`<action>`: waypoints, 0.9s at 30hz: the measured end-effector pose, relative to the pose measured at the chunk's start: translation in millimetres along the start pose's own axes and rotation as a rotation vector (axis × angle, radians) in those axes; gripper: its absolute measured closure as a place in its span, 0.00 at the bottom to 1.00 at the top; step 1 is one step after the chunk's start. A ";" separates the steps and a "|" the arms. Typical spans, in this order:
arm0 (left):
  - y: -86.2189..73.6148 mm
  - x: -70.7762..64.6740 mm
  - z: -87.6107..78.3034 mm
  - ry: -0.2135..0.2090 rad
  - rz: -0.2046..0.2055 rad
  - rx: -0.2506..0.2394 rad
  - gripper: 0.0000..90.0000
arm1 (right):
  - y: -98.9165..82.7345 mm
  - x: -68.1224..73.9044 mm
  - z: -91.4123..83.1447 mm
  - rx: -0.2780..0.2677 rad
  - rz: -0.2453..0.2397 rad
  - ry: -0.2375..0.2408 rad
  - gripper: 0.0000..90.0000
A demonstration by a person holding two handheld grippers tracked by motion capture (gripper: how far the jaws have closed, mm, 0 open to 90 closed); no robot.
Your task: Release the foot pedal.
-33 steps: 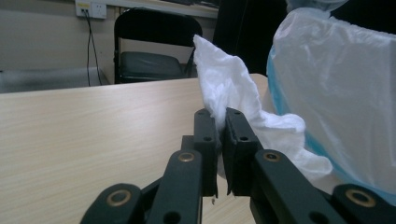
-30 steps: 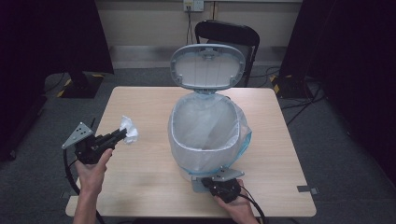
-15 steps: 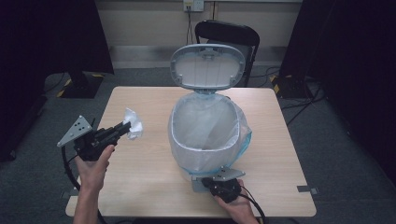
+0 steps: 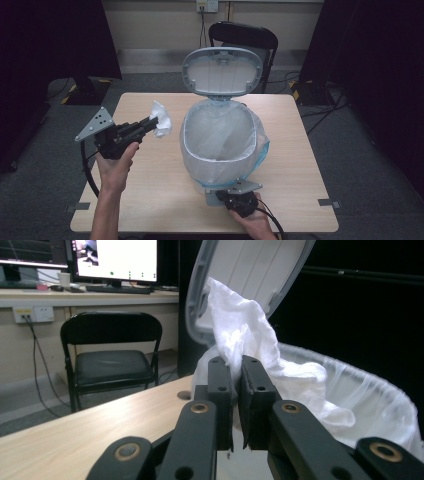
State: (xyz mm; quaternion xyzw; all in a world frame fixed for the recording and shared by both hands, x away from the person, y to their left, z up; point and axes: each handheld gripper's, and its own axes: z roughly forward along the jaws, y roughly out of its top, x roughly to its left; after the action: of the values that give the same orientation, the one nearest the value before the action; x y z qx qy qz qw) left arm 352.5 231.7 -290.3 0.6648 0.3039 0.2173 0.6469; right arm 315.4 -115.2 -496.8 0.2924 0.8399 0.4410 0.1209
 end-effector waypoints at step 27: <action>46.6 -39.1 84.1 -0.176 0.060 0.094 0.92 | 0.5 1.0 0.0 0.004 -0.001 -0.008 0.96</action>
State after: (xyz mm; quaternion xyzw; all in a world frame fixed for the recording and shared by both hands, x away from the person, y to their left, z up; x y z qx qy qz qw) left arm 387.3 144.6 -245.8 0.7197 0.2355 0.1631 0.6324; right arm 314.8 -114.4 -496.3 0.2937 0.8405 0.4381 0.1238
